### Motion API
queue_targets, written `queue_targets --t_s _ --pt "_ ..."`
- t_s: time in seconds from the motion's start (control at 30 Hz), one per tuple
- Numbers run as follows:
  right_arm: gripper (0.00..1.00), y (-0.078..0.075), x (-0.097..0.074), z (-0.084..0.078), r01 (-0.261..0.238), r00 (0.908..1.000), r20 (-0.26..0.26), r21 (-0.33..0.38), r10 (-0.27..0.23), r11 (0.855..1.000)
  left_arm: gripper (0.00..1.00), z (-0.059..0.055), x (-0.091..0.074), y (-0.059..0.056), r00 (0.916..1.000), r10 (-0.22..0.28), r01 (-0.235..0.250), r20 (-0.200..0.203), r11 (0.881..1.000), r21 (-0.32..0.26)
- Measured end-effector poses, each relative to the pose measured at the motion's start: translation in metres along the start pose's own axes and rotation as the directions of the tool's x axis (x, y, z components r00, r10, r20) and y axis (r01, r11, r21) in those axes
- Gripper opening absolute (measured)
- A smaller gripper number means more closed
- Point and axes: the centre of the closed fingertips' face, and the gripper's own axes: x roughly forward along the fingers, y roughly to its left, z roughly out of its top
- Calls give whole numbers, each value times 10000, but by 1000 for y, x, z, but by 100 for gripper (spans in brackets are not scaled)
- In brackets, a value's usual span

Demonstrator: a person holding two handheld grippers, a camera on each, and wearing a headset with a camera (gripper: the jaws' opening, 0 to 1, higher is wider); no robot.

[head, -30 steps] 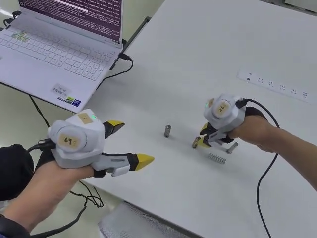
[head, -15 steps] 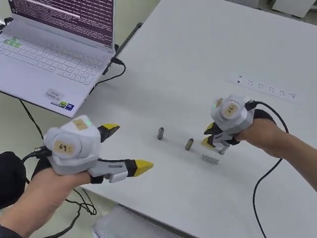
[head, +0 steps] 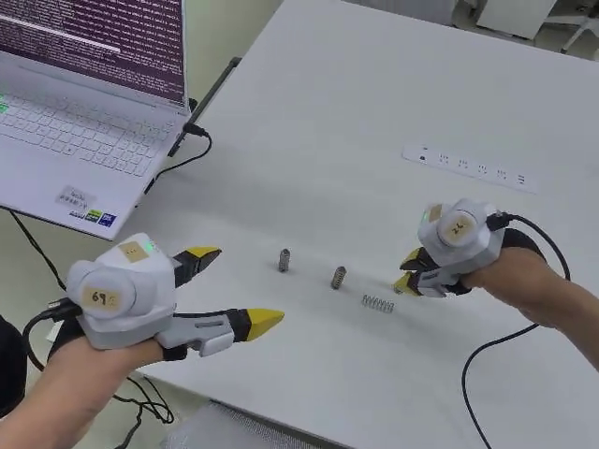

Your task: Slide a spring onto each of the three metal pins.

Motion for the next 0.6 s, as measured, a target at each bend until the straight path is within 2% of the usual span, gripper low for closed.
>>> queue_targets --t_s 0.1,0.3,0.6 --pt "16 2 -1 -3 26 10000 2 40 -26 10000 73 -5 1 -1 9997 -51 53 -249 9999 96" --pt "16 10 2 -3 -34 10000 74 77 34 10000 73 -4 -1 -4 9998 -104 106 -173 9999 81" --pt "15 24 18 -7 -342 9994 117 256 339 9991 73 -3 -5 -4 9999 -80 81 -133 10000 56"
